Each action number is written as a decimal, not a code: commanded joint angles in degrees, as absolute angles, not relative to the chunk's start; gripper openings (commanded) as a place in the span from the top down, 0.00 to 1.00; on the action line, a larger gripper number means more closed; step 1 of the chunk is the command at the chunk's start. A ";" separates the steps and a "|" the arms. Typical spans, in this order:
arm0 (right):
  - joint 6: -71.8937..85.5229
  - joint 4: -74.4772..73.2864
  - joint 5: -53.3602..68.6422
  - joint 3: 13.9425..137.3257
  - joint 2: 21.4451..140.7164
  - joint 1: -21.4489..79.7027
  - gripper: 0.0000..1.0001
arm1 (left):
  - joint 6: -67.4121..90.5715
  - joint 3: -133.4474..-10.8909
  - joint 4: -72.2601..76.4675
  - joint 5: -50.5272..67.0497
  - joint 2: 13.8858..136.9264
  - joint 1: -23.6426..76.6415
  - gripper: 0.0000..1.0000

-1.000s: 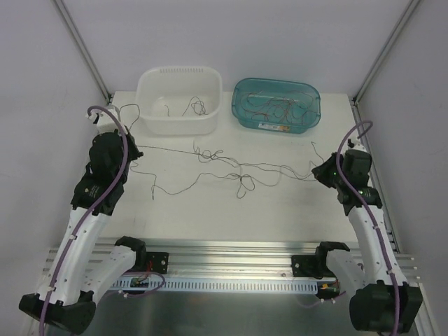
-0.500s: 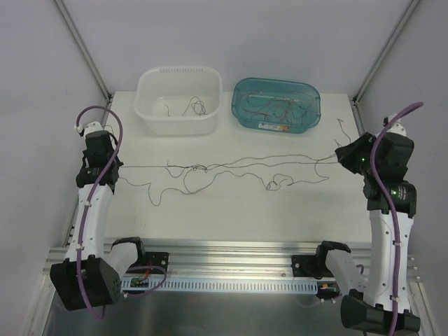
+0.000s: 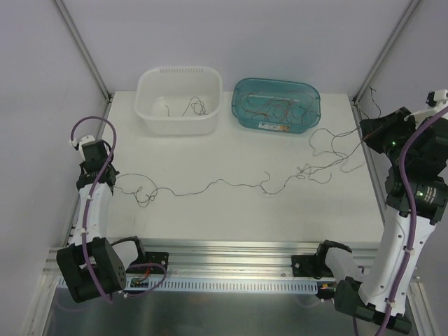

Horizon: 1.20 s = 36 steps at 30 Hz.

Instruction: Untangle the cables

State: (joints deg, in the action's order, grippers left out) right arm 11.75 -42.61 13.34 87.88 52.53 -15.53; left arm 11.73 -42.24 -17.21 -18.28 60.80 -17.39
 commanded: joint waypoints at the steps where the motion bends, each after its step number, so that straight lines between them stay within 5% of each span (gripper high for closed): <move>1: 12.04 -42.45 16.43 92.63 54.23 -16.52 0.99 | 12.13 -42.10 -14.15 -16.80 61.70 -17.93 1.00; 8: 16.26 -35.25 29.26 80.00 53.70 -15.48 0.99 | 11.60 -41.93 -11.61 -0.55 60.13 -17.49 1.00; 15: 12.22 -36.30 16.11 56.21 53.09 -10.20 0.98 | 9.23 -40.52 -8.44 4.04 56.25 -15.30 1.00; 17: 12.39 -36.21 12.76 52.93 53.17 -10.20 0.90 | 9.05 -40.43 -7.74 5.35 55.46 -15.12 1.00; 18: 12.31 -36.56 10.39 51.43 53.43 -10.20 0.69 | 8.97 -40.26 -7.56 6.06 55.11 -14.86 1.00; 20: 12.57 -36.74 8.19 48.96 53.70 -9.41 0.45 | 8.61 -39.99 -6.77 8.59 54.32 -14.33 1.00; 24: 10.11 -35.77 5.63 49.04 52.73 -2.74 0.27 | 7.39 -39.55 -5.80 10.81 52.21 -12.22 1.00; 36: 6.93 -36.74 -1.14 52.99 58.26 14.85 0.26 | 4.57 -39.29 -5.80 14.85 53.96 -3.43 1.00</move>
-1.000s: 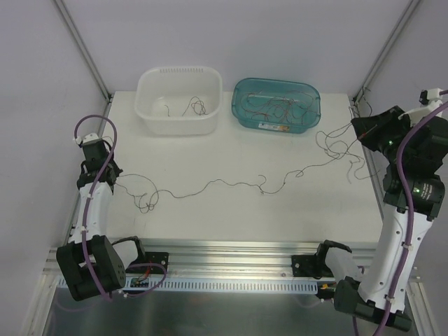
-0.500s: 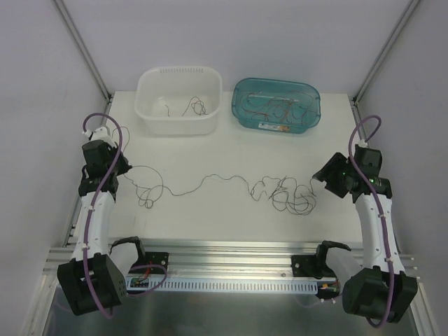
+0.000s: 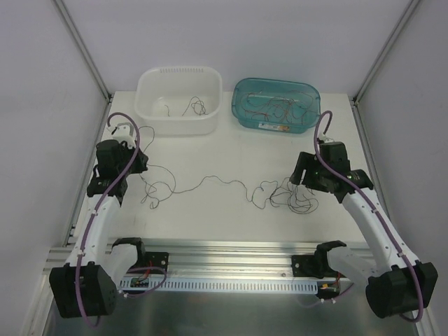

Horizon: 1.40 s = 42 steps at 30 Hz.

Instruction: Untangle the cables

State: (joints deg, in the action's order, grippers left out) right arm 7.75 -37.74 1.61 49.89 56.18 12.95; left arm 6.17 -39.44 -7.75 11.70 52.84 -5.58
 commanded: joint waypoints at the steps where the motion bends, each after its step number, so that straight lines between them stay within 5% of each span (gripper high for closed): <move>1: 7.73 -36.65 -1.75 53.17 59.49 16.25 0.26 | 4.83 -39.29 -5.80 15.46 54.40 -2.73 1.00; 10: 22.49 -30.77 -14.32 52.47 66.61 27.58 0.31 | 6.33 -40.34 -5.80 17.75 65.03 8.95 0.94; 22: 31.29 -21.63 -16.17 49.66 79.27 28.83 0.46 | 7.56 -43.33 -6.68 14.86 82.00 18.19 0.92; 27: 30.68 -22.06 -17.49 50.36 81.03 28.92 0.65 | 7.82 -44.99 -8.78 13.01 85.69 18.37 0.91; 31: 28.04 -26.44 -20.03 52.20 76.75 28.92 0.99 | 8.00 -46.14 -10.10 12.48 87.19 18.37 0.91; 42: 8.63 -38.32 -11.71 78.72 61.27 29.09 0.99 | 8.00 -46.14 -10.20 12.22 87.19 18.28 0.91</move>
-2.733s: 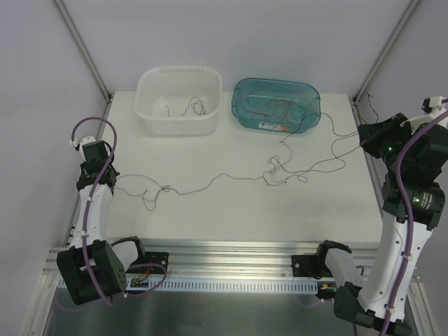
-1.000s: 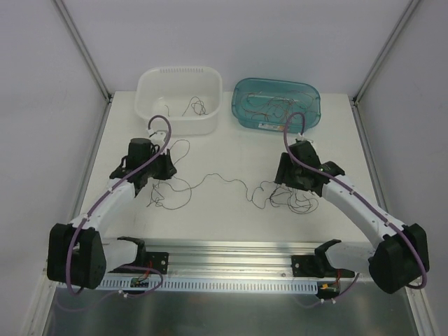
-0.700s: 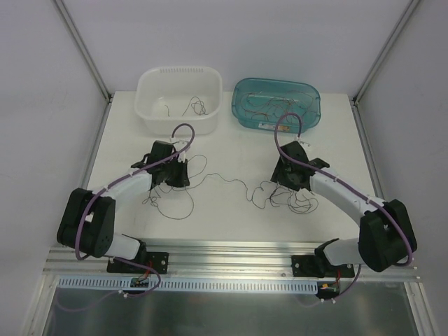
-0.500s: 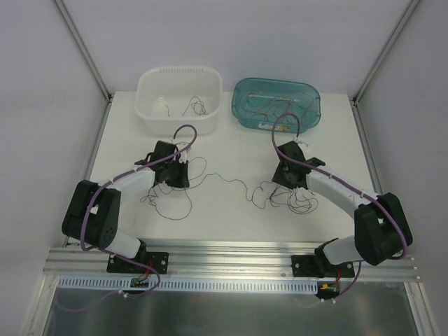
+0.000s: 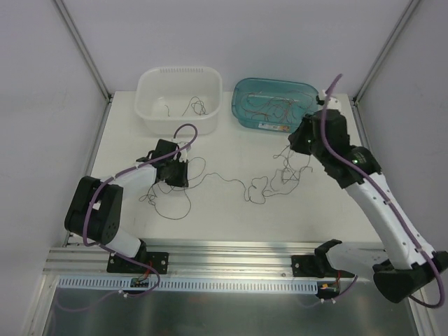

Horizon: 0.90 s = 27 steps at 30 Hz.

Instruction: Untangle the cables

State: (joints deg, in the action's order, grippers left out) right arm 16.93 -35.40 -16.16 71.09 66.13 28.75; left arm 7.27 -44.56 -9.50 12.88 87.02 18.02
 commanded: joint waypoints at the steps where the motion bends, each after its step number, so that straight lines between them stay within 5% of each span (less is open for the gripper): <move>1: 7.66 -38.15 -7.51 80.93 60.65 29.18 0.99 | 8.00 -46.23 -10.20 12.22 87.19 18.37 0.91; 7: 4.83 -34.11 8.84 92.37 59.15 29.09 0.99 | 8.00 -46.23 -10.28 14.23 85.61 18.37 0.73; 10: 6.06 -33.49 14.13 93.08 60.37 29.18 0.99 | 8.52 -45.62 -10.37 15.46 80.61 18.37 0.53; 11: 6.24 -33.05 15.37 92.64 60.29 29.27 0.99 | 8.70 -45.35 -10.37 15.90 76.94 18.37 0.39; 15: 8.35 -29.71 17.05 86.94 60.03 29.79 0.99 | 9.40 -43.42 -10.46 19.59 66.29 18.37 0.15; 21: 9.76 -29.18 15.56 82.80 61.17 32.51 0.99 | 11.25 -42.36 -10.37 28.99 47.92 19.59 0.02; 27: 12.21 -28.04 9.50 79.72 61.61 37.96 0.99 | 14.59 -45.87 -8.19 33.14 41.49 25.83 0.01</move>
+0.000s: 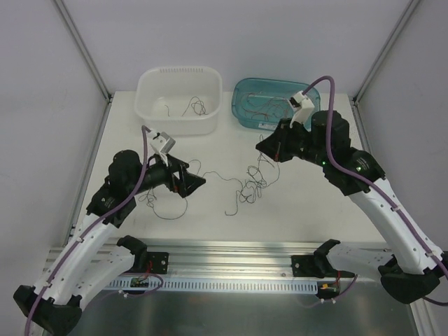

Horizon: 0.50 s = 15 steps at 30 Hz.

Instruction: Untangle the cables

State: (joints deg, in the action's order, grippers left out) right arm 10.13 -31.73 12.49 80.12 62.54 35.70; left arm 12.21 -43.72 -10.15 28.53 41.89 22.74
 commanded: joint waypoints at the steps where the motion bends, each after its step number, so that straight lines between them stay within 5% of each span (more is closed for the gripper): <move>1: 12.65 -27.86 7.67 79.28 61.79 38.84 0.99 | 14.94 -46.57 -7.48 31.48 41.48 29.15 0.01; 8: 16.08 -27.95 -3.77 79.28 63.28 46.39 0.99 | 12.05 -51.76 -2.20 16.81 47.36 44.96 0.04; 15: 18.63 -28.13 -8.87 78.93 64.69 49.57 0.99 | 5.11 -57.21 2.20 1.77 55.54 57.20 0.17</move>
State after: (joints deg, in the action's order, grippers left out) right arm 16.60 -30.28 -4.45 78.83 64.45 48.66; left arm 9.56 -53.28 -2.46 11.07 53.87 53.80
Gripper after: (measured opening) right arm 0.017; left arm 0.856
